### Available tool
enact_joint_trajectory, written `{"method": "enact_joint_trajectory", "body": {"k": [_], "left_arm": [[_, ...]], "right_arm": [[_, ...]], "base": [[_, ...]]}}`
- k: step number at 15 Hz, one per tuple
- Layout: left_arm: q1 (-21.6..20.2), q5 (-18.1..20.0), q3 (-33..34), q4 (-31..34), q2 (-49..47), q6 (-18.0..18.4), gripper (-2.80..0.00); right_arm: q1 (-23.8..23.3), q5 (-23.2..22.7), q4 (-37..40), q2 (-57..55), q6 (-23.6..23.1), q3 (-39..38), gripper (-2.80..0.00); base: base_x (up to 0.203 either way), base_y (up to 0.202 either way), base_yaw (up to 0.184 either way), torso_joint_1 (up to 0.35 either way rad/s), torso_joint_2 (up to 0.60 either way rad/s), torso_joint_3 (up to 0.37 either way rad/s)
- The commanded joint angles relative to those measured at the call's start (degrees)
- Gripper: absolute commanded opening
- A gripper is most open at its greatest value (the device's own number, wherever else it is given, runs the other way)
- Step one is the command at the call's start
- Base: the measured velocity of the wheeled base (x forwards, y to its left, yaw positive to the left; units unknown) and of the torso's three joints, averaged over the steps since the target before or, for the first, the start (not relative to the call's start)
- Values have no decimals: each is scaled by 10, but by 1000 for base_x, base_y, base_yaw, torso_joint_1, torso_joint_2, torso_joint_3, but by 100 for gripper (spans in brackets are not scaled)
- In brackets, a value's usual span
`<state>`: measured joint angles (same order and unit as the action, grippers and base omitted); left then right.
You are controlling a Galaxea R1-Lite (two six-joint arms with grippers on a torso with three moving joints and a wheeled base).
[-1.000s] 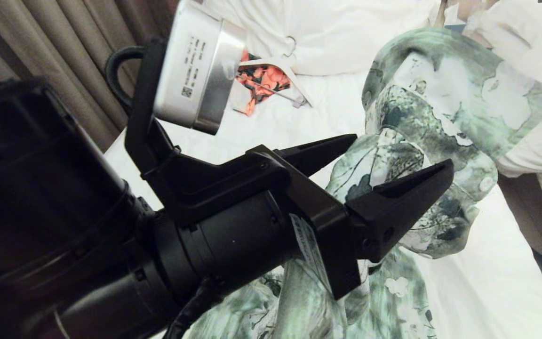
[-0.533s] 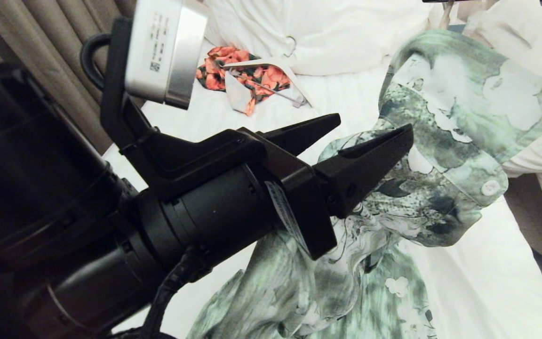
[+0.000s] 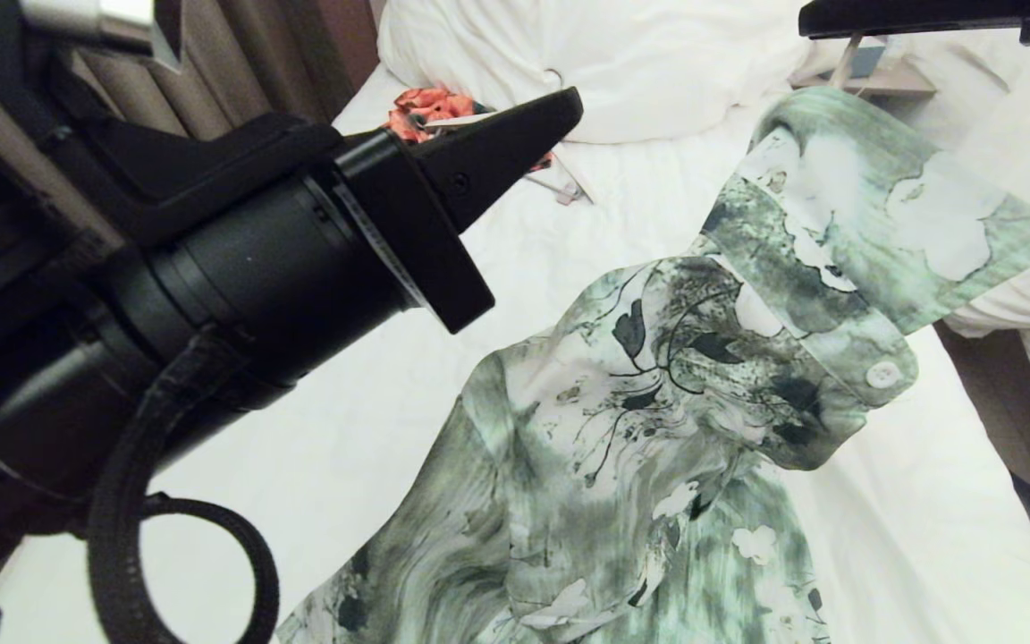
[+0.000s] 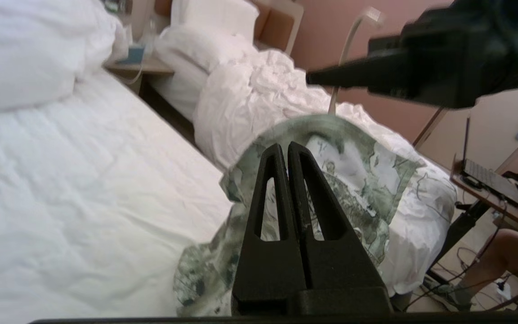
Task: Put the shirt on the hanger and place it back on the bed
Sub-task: Take the clothes hanger out of the clothes
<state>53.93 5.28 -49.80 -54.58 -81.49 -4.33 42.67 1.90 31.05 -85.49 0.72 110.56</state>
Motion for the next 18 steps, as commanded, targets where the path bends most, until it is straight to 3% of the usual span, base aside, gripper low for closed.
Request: {"method": "enact_joint_trajectory", "body": {"k": [1, 5, 8, 14, 18], "left_arm": [[-14, 4, 0, -2, 11, -1, -280], [-51, 31, -2, -1, 3, -2, -280], [-51, 31, -2, 2, -1, -2, -280], [-54, 24, -11, 7, 0, 0, -280], [-70, 25, -31, 75, 4, 0, -280]], "right_arm": [[-6, 0, 1, 1, -1, -1, -280], [-23, -1, -2, -2, -10, -1, -280], [-28, 0, -2, 1, -16, 3, -280], [-61, 0, -3, 1, -27, 1, -280], [-85, 0, -3, 1, -60, 1, -280]], "base": [[0, 0, 0, 0, 0, 0], [0, 0, 0, 0, 0, 0], [0, 0, 0, 9, -50, -30], [0, 0, 0, 118, -436, -308], [0, 0, 0, 177, -535, -362]]}}
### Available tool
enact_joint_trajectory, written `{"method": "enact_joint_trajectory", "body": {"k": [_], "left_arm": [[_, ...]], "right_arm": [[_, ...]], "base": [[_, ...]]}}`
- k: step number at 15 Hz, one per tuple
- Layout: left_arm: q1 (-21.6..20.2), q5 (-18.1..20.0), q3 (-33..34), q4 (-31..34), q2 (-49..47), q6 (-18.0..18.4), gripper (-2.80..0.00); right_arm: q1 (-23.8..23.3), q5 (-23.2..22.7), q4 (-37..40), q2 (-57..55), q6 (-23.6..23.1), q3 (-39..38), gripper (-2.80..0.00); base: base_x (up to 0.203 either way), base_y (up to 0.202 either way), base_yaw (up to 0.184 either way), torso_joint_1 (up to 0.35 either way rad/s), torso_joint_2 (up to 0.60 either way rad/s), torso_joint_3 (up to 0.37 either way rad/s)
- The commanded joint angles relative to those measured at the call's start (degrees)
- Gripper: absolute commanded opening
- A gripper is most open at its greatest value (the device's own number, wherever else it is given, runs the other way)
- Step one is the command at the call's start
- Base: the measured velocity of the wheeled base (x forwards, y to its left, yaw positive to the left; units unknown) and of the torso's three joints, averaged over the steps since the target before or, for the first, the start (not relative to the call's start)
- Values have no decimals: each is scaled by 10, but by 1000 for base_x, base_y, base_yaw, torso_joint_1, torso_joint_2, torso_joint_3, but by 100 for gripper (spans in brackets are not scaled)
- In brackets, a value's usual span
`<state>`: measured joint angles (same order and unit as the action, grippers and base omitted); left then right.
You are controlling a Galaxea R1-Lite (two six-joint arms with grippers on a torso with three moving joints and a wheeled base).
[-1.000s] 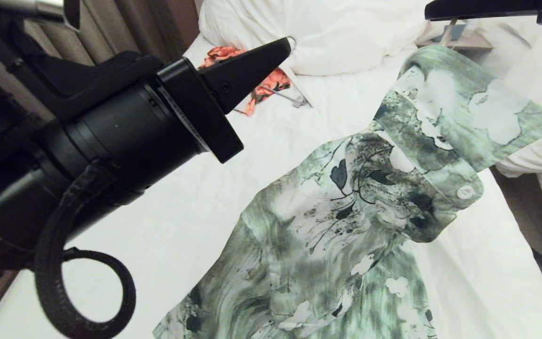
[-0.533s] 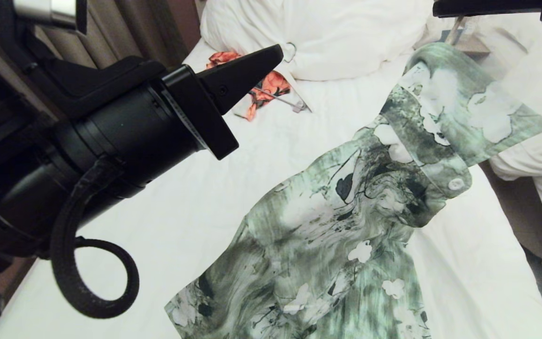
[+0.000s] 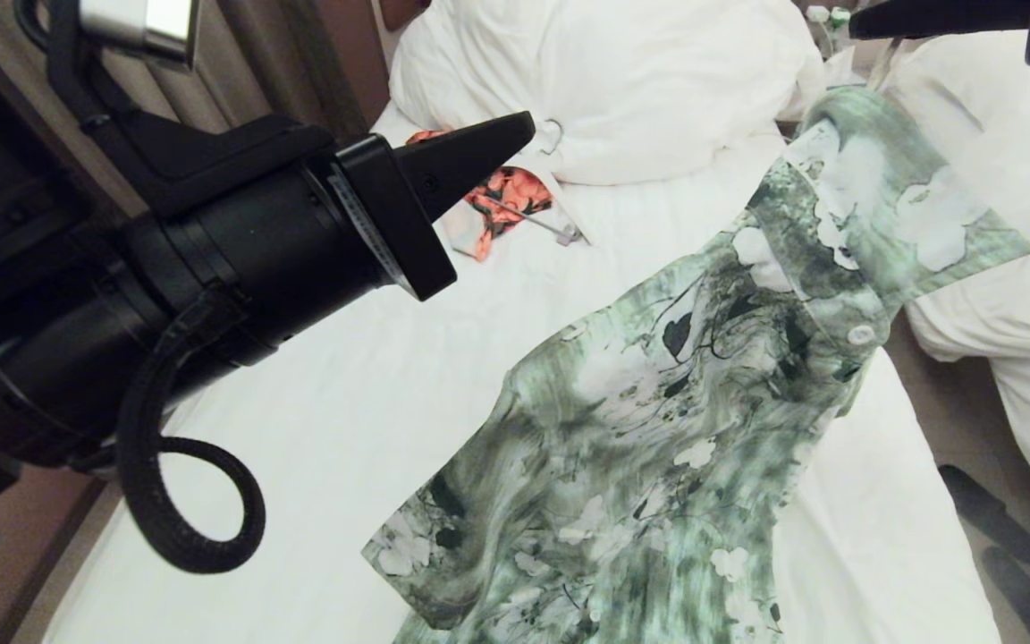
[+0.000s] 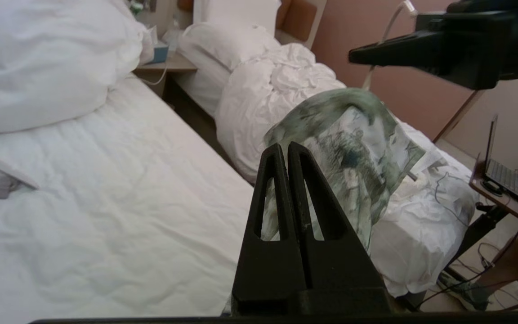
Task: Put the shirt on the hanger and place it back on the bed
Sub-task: Take the clothes hanger out of the clothes
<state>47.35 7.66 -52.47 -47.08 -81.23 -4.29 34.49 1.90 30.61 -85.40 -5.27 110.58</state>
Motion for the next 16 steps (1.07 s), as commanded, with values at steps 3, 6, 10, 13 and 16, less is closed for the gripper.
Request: {"method": "enact_joint_trajectory", "body": {"k": [3, 6, 10, 13, 16], "left_arm": [[-5, 1, -5, 1, -2, 2, -280], [-5, 1, -6, 1, -2, 2, -280], [-5, 1, -6, 1, 1, 1, -280], [-5, 1, -6, 0, 5, 1, -280], [-5, 1, -5, 0, 7, 1, -280]], "right_arm": [[-13, 0, -6, 1, -13, 1, -280], [-14, 0, -55, -2, -15, -1, -280], [-14, 0, -113, -14, -27, 1, -280], [-14, 0, -120, -21, -35, 1, -280], [-14, 0, -122, -20, -37, 5, -280]], "base": [[0, 0, 0, 201, -575, -366], [0, 0, 0, 242, -607, -380], [0, 0, 0, 172, -427, -257], [0, 0, 0, 152, -355, -215], [0, 0, 0, 152, -340, -194]]}}
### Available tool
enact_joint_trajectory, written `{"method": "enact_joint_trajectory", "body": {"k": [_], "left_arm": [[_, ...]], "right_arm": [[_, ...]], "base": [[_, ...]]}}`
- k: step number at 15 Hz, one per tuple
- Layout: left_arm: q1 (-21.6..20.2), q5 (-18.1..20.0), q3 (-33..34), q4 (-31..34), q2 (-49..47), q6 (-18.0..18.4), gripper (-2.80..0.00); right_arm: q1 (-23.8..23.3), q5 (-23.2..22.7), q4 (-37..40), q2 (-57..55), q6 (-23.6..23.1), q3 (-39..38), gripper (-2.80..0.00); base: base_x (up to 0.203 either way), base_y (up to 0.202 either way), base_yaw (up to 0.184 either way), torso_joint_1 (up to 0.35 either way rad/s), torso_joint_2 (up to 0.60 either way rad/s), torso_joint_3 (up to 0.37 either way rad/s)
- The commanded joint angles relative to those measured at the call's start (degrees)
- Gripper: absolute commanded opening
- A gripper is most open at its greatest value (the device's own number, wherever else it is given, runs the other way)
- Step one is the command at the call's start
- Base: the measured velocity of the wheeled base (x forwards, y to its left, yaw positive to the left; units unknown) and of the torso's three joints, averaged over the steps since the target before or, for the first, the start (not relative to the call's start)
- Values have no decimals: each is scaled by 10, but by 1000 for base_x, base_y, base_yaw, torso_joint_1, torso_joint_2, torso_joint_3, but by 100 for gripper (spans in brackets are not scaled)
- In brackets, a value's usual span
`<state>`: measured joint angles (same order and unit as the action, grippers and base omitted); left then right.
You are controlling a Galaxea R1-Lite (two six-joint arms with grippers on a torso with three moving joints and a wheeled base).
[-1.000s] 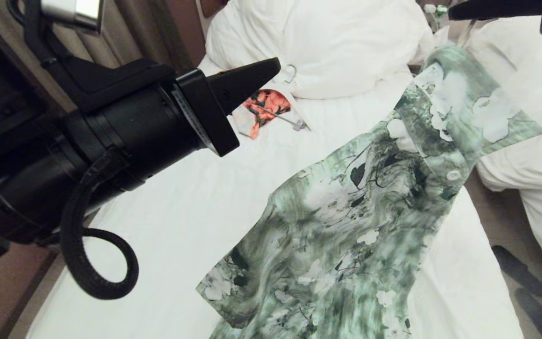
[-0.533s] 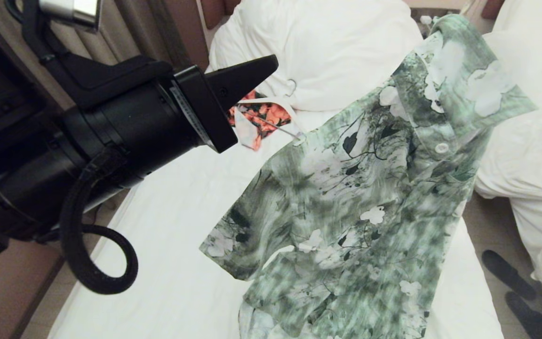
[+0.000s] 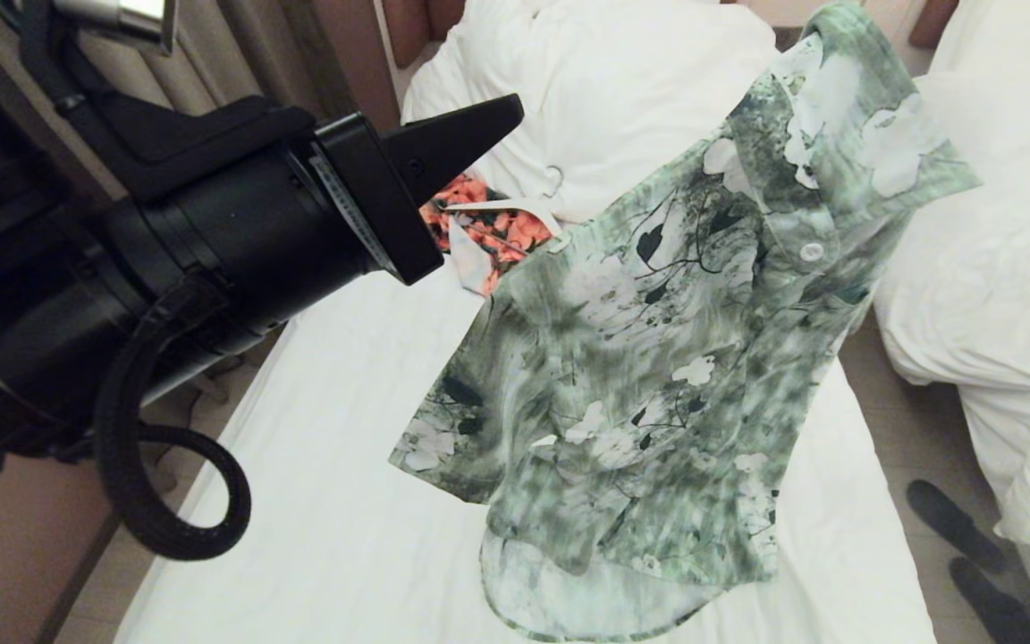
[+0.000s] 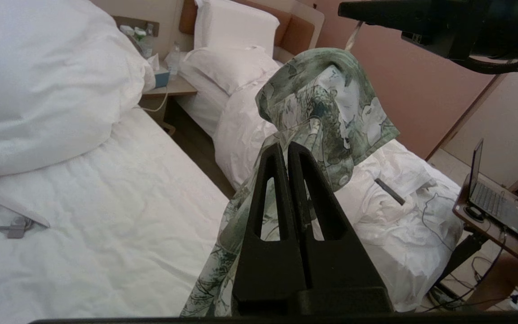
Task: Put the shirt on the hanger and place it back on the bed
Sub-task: Take the clothes hanger out of the clothes
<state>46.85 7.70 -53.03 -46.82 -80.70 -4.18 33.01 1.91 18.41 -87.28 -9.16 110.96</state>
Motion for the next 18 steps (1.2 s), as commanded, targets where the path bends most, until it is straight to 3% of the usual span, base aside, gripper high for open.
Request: {"method": "enact_joint_trajectory", "body": {"k": [1, 11, 15, 18], "left_arm": [[0, 0, 0, -3, 2, 0, -280], [1, 0, 0, -2, 1, 0, -280], [2, -1, 1, 1, -6, 1, -280], [1, -5, 0, 37, -13, 33, -280]], "right_arm": [[0, 0, 0, 0, -7, 2, -280], [-24, 27, -35, 1, -16, -3, -280], [-41, 71, -79, -1, -16, 6, -280], [-56, 75, -80, -8, -19, 18, -280]], "base": [[0, 0, 0, 149, -344, -186], [0, 0, 0, 124, -273, -152], [0, 0, 0, 0, 0, 0], [0, 0, 0, 0, 0, 0]]}}
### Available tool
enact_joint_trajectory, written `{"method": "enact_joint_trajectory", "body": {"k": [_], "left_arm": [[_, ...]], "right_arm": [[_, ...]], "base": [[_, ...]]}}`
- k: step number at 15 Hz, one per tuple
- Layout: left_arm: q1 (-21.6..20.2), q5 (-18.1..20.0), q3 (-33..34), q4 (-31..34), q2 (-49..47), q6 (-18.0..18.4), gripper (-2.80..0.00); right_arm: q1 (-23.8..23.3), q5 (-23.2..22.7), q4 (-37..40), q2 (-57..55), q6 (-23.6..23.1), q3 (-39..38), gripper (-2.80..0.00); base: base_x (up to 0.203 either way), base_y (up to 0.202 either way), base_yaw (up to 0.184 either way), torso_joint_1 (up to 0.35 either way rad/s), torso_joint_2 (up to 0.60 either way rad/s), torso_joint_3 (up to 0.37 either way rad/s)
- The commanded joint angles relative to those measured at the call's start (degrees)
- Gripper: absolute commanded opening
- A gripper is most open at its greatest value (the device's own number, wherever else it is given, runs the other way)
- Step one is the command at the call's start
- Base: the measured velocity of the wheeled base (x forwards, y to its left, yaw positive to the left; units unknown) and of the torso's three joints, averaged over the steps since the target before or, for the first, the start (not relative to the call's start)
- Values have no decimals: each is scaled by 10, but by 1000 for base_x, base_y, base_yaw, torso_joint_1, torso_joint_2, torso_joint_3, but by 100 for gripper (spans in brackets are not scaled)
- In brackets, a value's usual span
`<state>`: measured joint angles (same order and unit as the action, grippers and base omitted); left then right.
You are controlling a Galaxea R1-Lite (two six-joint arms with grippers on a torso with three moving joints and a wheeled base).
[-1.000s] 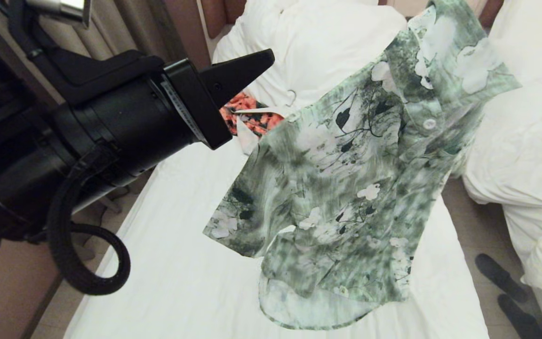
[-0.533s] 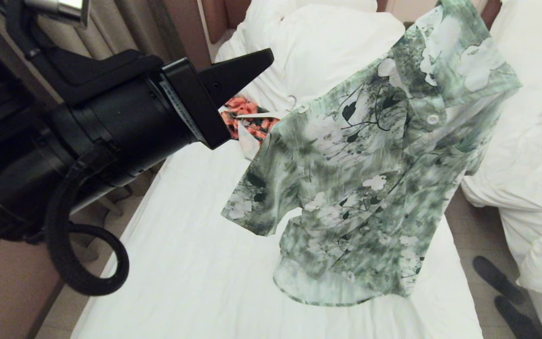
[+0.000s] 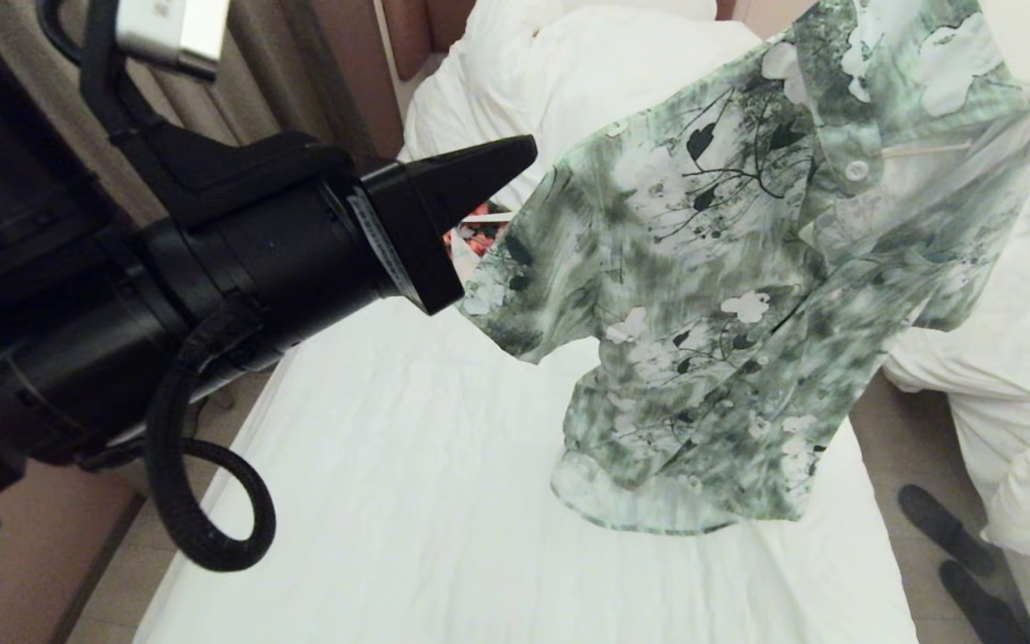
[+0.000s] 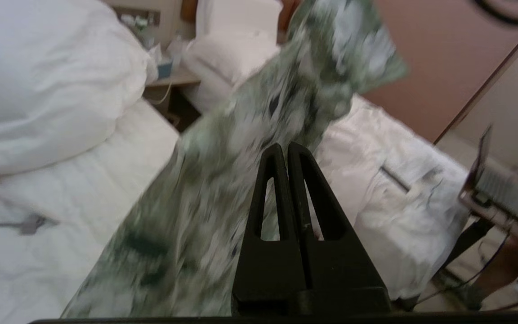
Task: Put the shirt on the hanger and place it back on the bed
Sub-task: Take the clothes hanger out of the clothes
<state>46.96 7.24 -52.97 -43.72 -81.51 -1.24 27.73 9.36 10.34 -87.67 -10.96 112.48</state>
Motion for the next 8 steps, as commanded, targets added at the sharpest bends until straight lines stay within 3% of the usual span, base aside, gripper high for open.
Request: {"method": "enact_joint_trajectory", "body": {"k": [1, 6, 7, 8], "left_arm": [[2, 0, 0, 33, -7, 19, -280], [-16, 2, 0, 32, -80, 36, -280], [-29, 4, 2, 17, -101, 53, 0], [-44, 5, 3, -5, -122, 74, 0]], "right_arm": [[-9, 0, -1, -6, -1, 4, -280], [-17, 0, 1, -8, -1, 3, -280], [-17, 0, 2, -8, -1, 3, -280], [-17, -1, 4, -8, 0, 3, -280]], "base": [[0, 0, 0, 0, 0, 0], [0, 0, 0, 0, 0, 0], [0, 0, 0, 0, 0, 0], [0, 0, 0, 0, 0, 0]]}}
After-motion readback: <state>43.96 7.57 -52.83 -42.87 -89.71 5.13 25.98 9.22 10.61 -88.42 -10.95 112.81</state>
